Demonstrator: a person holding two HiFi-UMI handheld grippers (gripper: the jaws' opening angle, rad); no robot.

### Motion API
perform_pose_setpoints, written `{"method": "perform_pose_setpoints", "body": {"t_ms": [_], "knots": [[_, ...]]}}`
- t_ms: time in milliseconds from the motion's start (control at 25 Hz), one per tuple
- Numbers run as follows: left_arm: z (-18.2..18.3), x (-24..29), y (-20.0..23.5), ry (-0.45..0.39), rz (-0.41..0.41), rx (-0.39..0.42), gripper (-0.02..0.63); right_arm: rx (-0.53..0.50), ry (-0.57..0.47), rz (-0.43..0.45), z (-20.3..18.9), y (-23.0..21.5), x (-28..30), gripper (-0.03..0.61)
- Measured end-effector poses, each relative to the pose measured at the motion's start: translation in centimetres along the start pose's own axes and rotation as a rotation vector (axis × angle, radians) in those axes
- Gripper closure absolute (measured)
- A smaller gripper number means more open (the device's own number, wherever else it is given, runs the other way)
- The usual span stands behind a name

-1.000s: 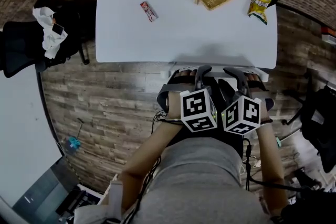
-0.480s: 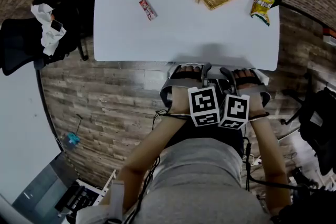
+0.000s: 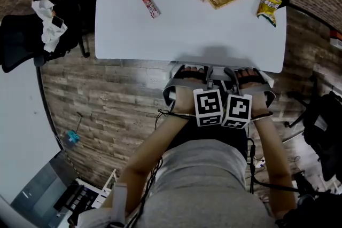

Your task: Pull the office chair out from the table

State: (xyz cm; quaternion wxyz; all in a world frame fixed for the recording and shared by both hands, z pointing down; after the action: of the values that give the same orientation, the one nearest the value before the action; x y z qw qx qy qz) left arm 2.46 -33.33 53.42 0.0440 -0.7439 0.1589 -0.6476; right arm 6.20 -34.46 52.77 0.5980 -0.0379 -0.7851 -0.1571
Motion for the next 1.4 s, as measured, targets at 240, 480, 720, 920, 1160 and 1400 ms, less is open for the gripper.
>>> {"method": "perform_pose_setpoints", "body": {"t_ms": [240, 480, 720, 920, 1160, 1400], "knots": [[0.0, 0.0, 0.0, -0.007, -0.002, -0.013, 0.52, 0.033, -0.004, 0.004, -0.6, 0.0, 0.1, 0.474], [-0.1, 0.1, -0.1, -0.002, -0.002, -0.014, 0.522, 0.068, -0.017, 0.009, -0.4, -0.2, 0.1, 0.48], [0.5, -0.3, -1.4, 0.006, -0.027, -0.033, 0.525, 0.068, -0.036, 0.039, -0.7, 1.1, -0.5, 0.486], [1.2, -1.0, -3.9, 0.018, -0.048, -0.056, 0.526, 0.039, -0.025, 0.059, -1.3, 3.4, -1.0, 0.488], [2.1, -2.2, -8.5, 0.025, -0.065, -0.07, 0.528, 0.041, -0.045, 0.095, -1.0, 8.0, -2.3, 0.489], [3.1, -3.6, -14.0, 0.018, -0.038, -0.095, 0.527, 0.065, -0.041, 0.072, -1.4, 13.7, -3.3, 0.489]]}}
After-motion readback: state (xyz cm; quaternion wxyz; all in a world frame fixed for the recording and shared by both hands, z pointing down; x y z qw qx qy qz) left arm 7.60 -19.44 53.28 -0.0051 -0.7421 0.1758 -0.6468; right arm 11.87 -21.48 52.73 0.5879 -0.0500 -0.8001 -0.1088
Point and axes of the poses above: the fingertips, and each gripper's own axes: x forward along the fingers, y to its left, z out of its top, the point moved 5 cm from there along -x, backward along the fingers, and after that the axes turned 14 degrees about x, right-handed, at the moved point
